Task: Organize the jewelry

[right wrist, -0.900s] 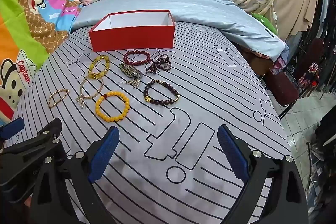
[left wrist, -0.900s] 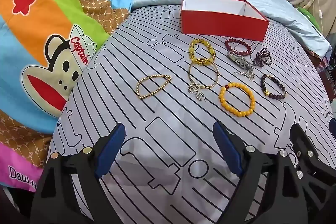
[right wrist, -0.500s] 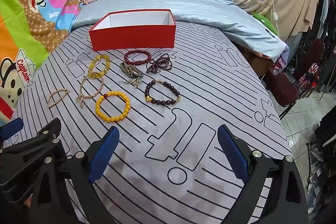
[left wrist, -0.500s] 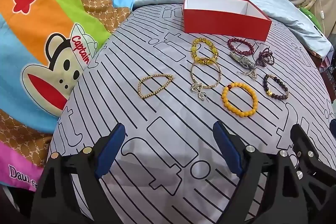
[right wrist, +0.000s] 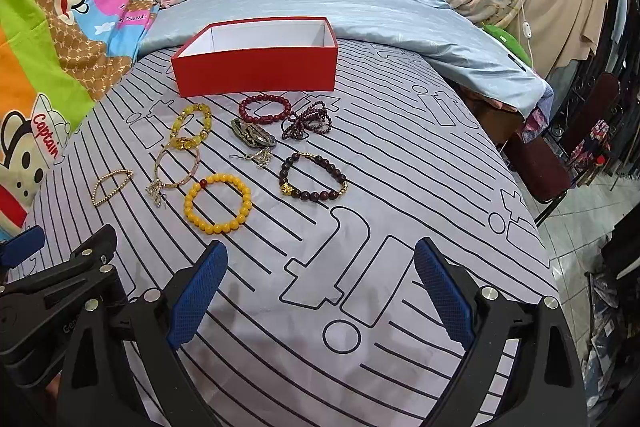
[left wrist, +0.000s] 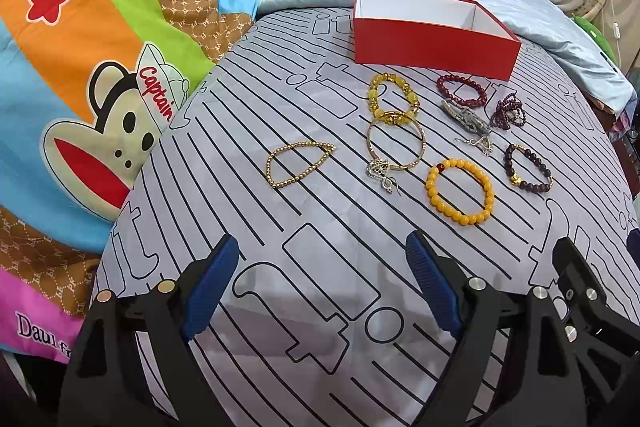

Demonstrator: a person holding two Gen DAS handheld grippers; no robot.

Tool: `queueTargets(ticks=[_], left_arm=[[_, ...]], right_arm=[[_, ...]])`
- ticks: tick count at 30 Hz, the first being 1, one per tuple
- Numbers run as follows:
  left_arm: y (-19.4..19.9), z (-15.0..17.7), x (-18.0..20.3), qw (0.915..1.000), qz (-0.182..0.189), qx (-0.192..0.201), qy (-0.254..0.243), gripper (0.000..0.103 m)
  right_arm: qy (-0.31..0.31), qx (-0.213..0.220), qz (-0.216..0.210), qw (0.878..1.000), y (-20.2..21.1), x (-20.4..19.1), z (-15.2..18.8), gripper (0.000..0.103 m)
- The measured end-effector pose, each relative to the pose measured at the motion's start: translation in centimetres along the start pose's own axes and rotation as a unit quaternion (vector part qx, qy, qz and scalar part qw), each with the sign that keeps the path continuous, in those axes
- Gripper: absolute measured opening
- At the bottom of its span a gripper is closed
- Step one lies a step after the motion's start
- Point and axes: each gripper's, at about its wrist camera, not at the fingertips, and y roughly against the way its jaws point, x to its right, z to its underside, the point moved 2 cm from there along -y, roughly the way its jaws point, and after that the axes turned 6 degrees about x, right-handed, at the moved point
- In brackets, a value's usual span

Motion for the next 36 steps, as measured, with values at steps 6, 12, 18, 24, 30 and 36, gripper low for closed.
queueTargets(ticks=[6,12,18,24,30,36], left_arm=[[0.00,-0.03,0.14,1.0000,-0.002,0.003,0.000,0.081],[-0.01,-0.03,0.16,1.0000,-0.003,0.002,-0.001,0.081],[-0.05,-0.08,0.12,1.0000,-0.003,0.002,0.000,0.081],[-0.22,-0.31,-0.11,1.0000,-0.004,0.002,0.001,0.081],[-0.37,-0.33,-0.24,1.0000,-0.004,0.001,0.001,0.081],[-0.45,-0.30,-0.26,1.0000,-0.004,0.000,0.000,0.081]], right_arm=[[-0.001,0.000,0.000,1.000,-0.03,-0.01,-0.05,0.091],[-0.001,0.000,0.000,1.000,-0.07,-0.03,-0.09,0.091],[-0.001,0.000,0.000,1.000,-0.07,0.00,-0.10,0.091],[0.000,-0.001,-0.001,1.000,-0.11,-0.07,-0.19,0.091],[-0.001,-0.003,-0.002,1.000,-0.27,-0.19,-0.22,0.091],[-0.002,-0.005,-0.003,1.000,-0.53,-0.10,-0.30,0.091]])
